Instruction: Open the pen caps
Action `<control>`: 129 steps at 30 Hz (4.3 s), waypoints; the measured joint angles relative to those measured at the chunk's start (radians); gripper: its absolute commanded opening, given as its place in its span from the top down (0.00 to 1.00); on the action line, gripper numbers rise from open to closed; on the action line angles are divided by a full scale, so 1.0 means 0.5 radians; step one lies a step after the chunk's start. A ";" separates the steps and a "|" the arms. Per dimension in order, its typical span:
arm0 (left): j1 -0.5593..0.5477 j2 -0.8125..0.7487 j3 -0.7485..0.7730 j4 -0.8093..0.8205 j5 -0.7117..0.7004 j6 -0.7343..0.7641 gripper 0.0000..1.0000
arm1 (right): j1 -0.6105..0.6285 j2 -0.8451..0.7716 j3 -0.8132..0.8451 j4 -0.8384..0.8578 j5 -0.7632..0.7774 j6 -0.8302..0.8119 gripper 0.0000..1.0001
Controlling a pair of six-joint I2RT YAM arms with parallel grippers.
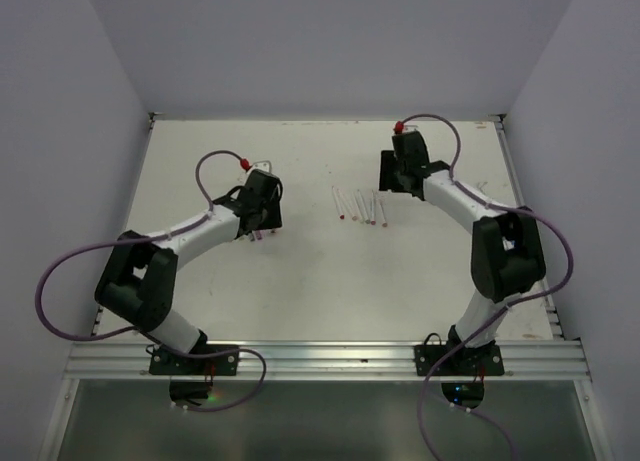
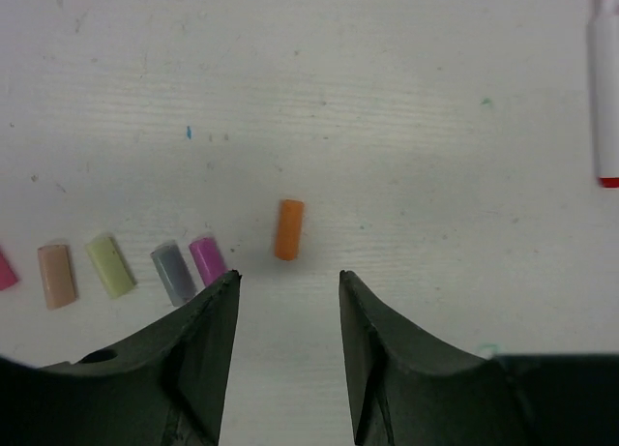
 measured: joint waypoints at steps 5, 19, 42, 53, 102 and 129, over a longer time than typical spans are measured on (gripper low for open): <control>-0.174 -0.281 0.156 -0.032 0.032 0.011 0.48 | -0.159 -0.415 -0.104 -0.082 0.188 -0.005 0.24; -0.435 -0.899 -0.087 0.228 0.880 -0.008 0.39 | -1.016 -0.784 -0.974 0.252 0.208 -0.700 0.32; -0.562 -0.902 -0.098 0.217 1.217 0.163 0.35 | -1.460 -0.437 -1.036 0.592 -0.275 -1.124 0.44; -0.563 -0.885 -0.098 0.218 1.219 0.163 0.35 | -1.476 -0.323 -0.937 0.536 -0.333 -1.177 0.50; -0.563 -0.919 -0.129 0.233 1.219 0.163 0.34 | -1.476 -0.423 -1.076 0.578 -0.334 -1.241 0.64; -0.563 -0.902 -0.138 0.249 1.202 0.139 0.33 | -1.335 -0.165 -0.784 0.518 -0.358 -1.408 1.00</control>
